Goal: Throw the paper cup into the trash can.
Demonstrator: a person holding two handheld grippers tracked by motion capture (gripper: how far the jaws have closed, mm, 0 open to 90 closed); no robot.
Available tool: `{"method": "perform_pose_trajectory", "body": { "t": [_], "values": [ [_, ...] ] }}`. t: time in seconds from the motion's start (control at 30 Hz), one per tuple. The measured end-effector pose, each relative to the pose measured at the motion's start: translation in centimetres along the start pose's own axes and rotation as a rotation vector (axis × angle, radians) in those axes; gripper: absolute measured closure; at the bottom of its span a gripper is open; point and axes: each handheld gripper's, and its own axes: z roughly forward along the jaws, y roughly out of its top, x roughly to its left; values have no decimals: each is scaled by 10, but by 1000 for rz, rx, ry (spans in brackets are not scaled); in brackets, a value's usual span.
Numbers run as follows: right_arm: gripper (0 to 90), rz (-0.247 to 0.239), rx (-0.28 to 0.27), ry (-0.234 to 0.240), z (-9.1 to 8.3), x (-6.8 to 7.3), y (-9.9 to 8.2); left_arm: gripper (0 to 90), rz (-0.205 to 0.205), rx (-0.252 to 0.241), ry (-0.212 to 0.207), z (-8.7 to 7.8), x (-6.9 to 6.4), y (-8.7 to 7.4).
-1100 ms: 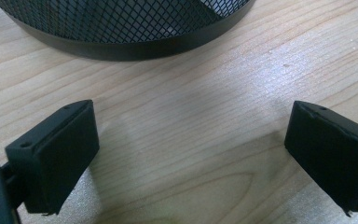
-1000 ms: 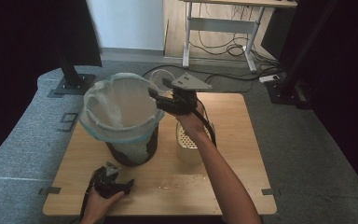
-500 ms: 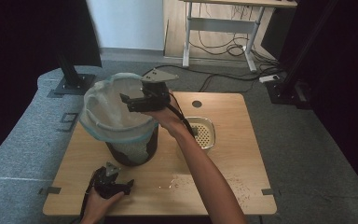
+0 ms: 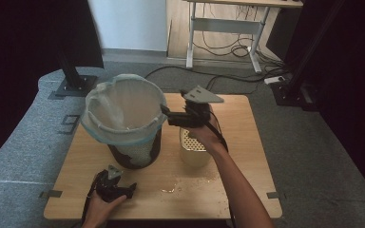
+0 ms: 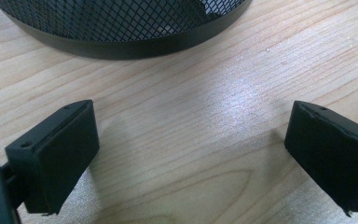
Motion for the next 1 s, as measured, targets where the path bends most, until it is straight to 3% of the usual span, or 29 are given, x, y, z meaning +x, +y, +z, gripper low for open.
{"method": "perform_pose_trajectory", "body": {
  "t": [0.03,0.07,0.1,0.2,0.23,0.27,0.33,0.4,0.47,0.53,0.57,0.6,0.63,0.77,1.0],
  "values": [
    [187,-2,5,-18,-15,-8,-15,25,1,0,1,0,0,0],
    [187,-2,5,-18,-15,-8,-15,25,1,0,1,0,0,0],
    [195,4,12,-33,-29,-16,-30,25,1,0,1,0,0,0],
    [206,15,15,-48,-42,-22,-44,25,1,0,2,0,0,0],
    [208,17,26,-68,-56,-27,-63,25,3,1,1,0,0,0],
    [208,17,26,-68,-56,-27,-63,25,3,1,1,0,0,0],
    [218,28,38,-84,-72,-30,-85,25,3,2,1,0,0,0],
    [223,22,44,-94,-78,-31,-93,25,3,2,1,0,0,0],
    [226,22,70,-115,-90,-32,-117,25,5,1,3,0,0,0],
    [227,26,76,-116,-94,-32,-125,25,3,0,2,0,0,0],
    [231,47,91,-123,-102,-32,-144,25,3,1,2,0,0,0],
    [231,47,91,-123,-102,-32,-144,25,3,1,2,0,0,0],
    [235,72,104,-126,-106,-33,-157,25,2,1,2,0,0,0],
    [235,94,143,-133,-109,-35,-178,24,2,2,1,0,0,0],
    [236,100,170,-148,-106,-38,-189,21,6,4,-1,1,1,1]
  ]
}}
